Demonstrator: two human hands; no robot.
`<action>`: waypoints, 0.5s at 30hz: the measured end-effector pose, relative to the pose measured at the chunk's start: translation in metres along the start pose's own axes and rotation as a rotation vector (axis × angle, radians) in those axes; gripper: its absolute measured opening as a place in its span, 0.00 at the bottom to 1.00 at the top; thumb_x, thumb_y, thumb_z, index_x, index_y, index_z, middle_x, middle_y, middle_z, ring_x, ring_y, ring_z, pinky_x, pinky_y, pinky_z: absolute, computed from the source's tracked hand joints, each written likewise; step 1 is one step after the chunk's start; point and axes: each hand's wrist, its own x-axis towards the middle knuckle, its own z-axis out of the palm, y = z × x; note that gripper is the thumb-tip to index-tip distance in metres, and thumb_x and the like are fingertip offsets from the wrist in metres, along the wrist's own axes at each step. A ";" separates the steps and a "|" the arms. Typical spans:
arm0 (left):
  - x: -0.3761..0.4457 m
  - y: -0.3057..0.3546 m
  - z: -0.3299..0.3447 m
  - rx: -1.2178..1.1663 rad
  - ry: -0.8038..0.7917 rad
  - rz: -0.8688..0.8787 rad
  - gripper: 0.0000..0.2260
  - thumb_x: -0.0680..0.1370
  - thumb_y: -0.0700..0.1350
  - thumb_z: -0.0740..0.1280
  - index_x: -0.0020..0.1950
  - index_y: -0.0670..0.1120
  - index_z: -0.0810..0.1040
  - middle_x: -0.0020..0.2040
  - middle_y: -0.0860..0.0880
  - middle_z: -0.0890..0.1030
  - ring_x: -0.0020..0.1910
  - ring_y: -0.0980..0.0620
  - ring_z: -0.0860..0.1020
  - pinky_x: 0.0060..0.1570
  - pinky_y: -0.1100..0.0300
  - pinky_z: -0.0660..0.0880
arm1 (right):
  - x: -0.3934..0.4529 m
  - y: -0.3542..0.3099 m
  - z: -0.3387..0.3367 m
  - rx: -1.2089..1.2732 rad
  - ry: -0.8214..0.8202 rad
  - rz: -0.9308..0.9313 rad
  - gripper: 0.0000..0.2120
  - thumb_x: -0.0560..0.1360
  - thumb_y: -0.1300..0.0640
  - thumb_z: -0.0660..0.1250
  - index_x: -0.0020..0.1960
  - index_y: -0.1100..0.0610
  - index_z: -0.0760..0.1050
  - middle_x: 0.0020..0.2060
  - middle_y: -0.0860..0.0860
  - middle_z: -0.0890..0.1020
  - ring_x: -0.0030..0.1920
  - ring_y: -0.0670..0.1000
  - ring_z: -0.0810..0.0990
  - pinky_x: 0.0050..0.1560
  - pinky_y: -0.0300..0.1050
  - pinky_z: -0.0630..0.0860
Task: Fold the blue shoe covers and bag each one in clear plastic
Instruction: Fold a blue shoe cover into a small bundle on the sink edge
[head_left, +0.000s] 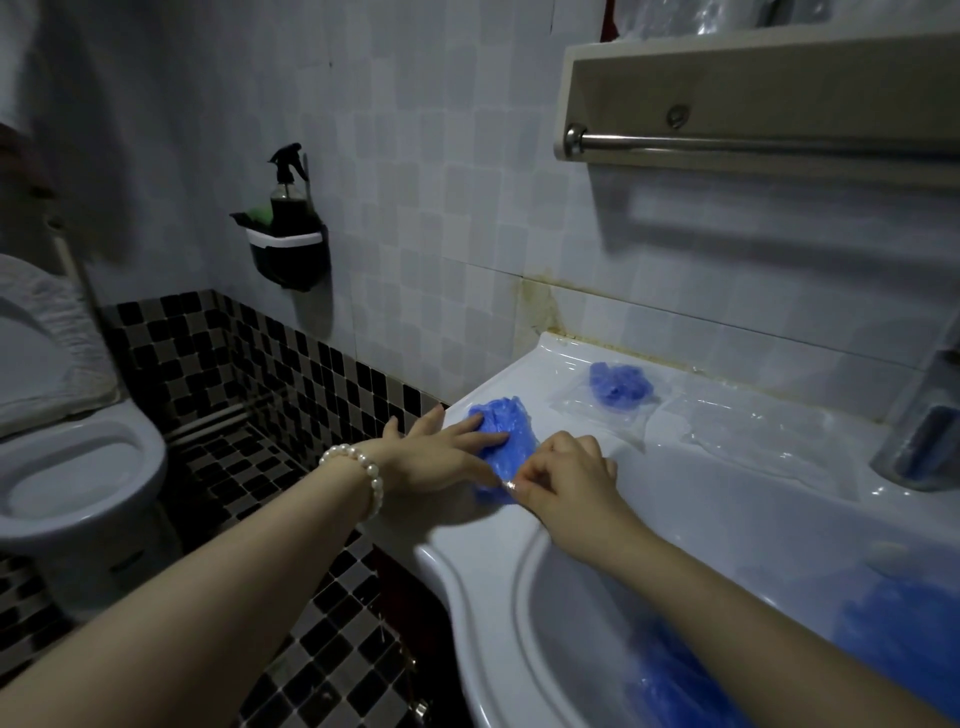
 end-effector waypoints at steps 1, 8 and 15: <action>0.000 -0.001 -0.001 -0.041 -0.014 0.001 0.30 0.69 0.66 0.59 0.71 0.71 0.56 0.76 0.63 0.46 0.76 0.52 0.37 0.68 0.37 0.31 | 0.004 -0.002 0.000 -0.024 -0.028 0.056 0.16 0.77 0.52 0.62 0.31 0.50 0.68 0.47 0.49 0.71 0.57 0.52 0.66 0.49 0.43 0.58; 0.000 0.001 0.002 0.128 0.020 -0.018 0.29 0.75 0.61 0.61 0.72 0.70 0.51 0.77 0.61 0.44 0.76 0.49 0.37 0.68 0.35 0.33 | 0.013 -0.012 0.003 -0.117 -0.003 0.121 0.13 0.79 0.53 0.58 0.35 0.50 0.69 0.48 0.52 0.77 0.55 0.54 0.72 0.54 0.48 0.65; 0.001 0.001 0.002 0.134 0.039 -0.023 0.28 0.75 0.63 0.61 0.72 0.71 0.51 0.77 0.62 0.45 0.76 0.49 0.39 0.69 0.36 0.33 | 0.000 0.029 -0.012 0.374 -0.028 -0.158 0.07 0.66 0.60 0.77 0.43 0.53 0.84 0.37 0.47 0.73 0.35 0.41 0.74 0.40 0.31 0.68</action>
